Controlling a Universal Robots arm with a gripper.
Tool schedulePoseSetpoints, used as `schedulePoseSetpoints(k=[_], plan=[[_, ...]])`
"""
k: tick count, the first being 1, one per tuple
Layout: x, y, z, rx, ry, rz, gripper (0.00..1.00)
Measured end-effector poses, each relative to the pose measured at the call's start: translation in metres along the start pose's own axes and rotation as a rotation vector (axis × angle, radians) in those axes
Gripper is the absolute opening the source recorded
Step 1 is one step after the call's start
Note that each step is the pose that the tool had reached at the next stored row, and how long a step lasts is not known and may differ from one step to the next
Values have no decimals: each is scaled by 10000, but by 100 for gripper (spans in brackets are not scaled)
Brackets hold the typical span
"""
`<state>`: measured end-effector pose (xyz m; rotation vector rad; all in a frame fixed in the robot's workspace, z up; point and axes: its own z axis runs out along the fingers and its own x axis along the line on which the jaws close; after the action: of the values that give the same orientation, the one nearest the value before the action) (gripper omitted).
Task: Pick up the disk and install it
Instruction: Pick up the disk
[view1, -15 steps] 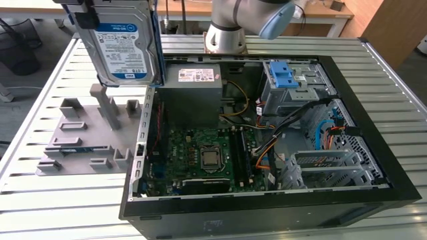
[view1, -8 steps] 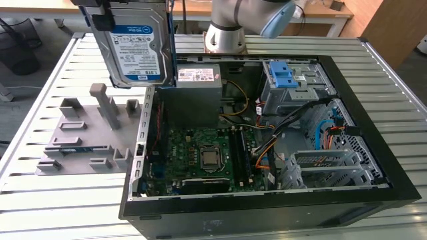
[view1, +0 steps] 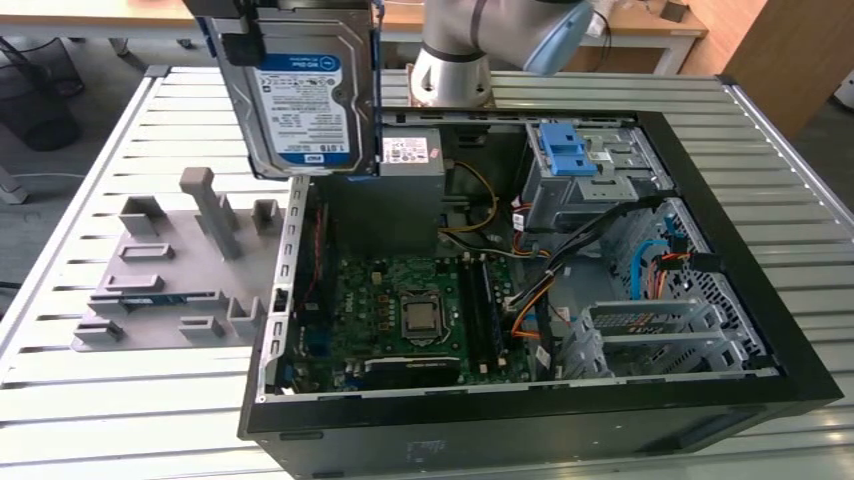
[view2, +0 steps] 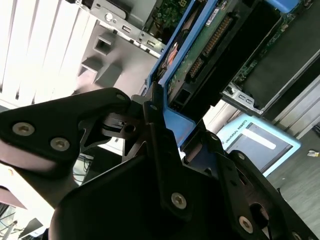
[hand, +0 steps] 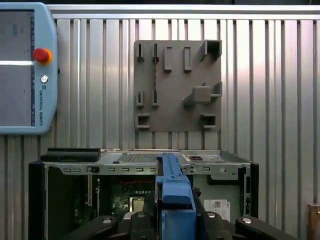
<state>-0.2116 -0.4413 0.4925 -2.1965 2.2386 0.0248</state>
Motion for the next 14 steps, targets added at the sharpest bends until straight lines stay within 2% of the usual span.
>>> schedulePoseSetpoints(k=[11,14], plan=[[35,-430,-4,0,0,-1,36],[37,-525,-5,-1,1,0,36]])
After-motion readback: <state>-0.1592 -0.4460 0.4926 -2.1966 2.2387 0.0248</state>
